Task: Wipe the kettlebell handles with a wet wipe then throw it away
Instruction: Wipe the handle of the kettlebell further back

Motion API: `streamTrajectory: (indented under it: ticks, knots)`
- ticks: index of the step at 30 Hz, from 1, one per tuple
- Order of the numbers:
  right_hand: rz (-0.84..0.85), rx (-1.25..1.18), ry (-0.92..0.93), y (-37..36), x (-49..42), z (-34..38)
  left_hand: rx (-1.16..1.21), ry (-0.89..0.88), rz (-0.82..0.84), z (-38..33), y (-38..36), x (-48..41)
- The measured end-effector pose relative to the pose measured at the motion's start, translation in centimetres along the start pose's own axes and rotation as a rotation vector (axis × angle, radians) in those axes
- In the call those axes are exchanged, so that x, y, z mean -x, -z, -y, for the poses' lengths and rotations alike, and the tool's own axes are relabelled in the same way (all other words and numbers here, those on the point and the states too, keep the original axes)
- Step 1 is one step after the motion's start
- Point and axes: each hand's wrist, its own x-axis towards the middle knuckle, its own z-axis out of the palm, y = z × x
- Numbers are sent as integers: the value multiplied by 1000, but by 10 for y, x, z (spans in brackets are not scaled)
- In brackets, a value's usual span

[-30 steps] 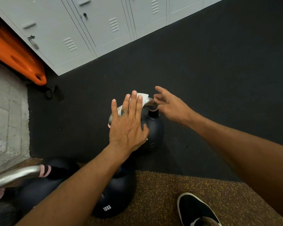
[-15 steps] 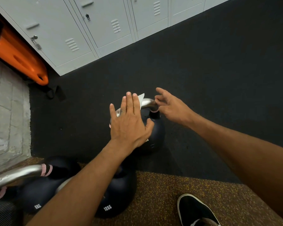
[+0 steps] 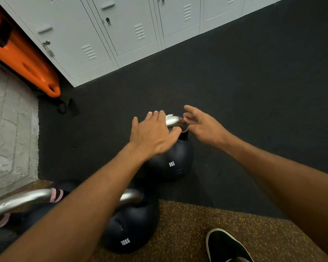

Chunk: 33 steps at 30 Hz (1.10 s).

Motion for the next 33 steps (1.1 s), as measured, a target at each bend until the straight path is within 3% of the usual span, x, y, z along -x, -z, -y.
streamTrajectory:
  ticks: [3, 6, 9, 13, 16, 19, 22, 24, 26, 30, 33]
  knots:
    - [5, 19, -6, 1, 2, 0, -21, -72, 200, 5, 30, -24]
    - [8, 17, -7, 1, 2, -1, 194, -34, 319, 16, 44, -37]
    - [18, 1, 0, 1, 1, -2, 317, -26, 341, 18, 51, -26]
    - [13, 5, -2, 2, 1, -2, -28, -128, 212, 10, 37, 0]
    - [22, 13, 1, 1, 1, 1, -39, -90, 197, 13, 31, 4]
    - [11, 95, 59, 4, 6, 12, 186, -23, 180, 16, 27, 8]
    - [-137, 503, 324, -2, 9, 30, 520, -7, 125, 23, 20, 19]
    - [-83, 680, 503, -14, 8, 42, 762, 0, 61, 27, 19, 23]
    - [19, 858, 566, -28, 11, 48, 849, 48, -10, 35, 21, 24]
    - [37, 1032, 613, -40, 15, 43, 419, 148, -31, 56, 19, 37]
    - [90, 1121, 617, -42, 17, 34, 310, 104, 70, 58, 8, 54]
